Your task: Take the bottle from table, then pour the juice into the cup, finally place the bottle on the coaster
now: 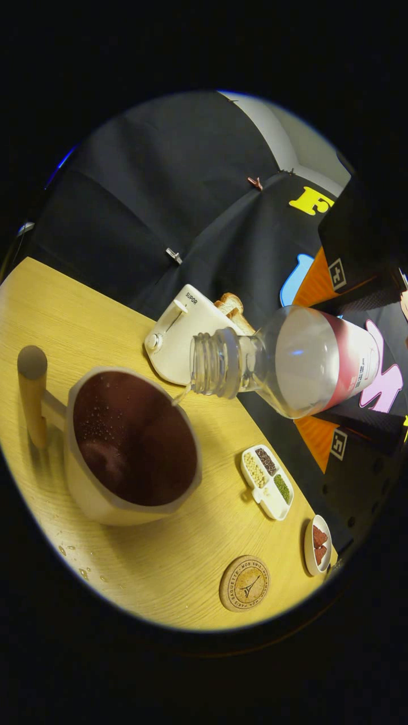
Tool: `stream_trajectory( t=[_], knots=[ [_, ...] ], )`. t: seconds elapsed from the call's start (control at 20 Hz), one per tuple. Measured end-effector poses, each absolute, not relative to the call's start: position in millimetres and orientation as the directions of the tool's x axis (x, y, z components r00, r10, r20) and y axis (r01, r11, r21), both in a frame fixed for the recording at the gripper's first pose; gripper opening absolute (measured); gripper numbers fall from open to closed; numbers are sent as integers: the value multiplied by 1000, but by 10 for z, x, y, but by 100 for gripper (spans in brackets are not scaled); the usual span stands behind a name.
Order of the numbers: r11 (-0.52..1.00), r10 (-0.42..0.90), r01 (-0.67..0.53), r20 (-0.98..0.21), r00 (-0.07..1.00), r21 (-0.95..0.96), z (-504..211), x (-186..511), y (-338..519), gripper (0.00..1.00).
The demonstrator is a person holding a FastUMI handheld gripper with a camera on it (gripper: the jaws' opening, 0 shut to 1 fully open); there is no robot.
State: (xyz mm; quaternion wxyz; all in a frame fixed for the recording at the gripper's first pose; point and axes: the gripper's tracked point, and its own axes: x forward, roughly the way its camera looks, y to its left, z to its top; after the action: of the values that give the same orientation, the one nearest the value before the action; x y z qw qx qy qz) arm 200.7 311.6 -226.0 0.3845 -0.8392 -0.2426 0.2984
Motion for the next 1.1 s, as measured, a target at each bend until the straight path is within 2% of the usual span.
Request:
stream_trajectory(
  t=[0.6, 0.8, 1.1],
  knots=[
    [-489, 632, 96, -276, 724, -867, -1954, 1986, 2901, 72],
    [-369, 620, 7, -241, 747, -929, -1717, 2014, 2837, 73],
    [-57, 547, -236, -228, 805, -970, -1377, 2034, 2531, 73]
  ],
)
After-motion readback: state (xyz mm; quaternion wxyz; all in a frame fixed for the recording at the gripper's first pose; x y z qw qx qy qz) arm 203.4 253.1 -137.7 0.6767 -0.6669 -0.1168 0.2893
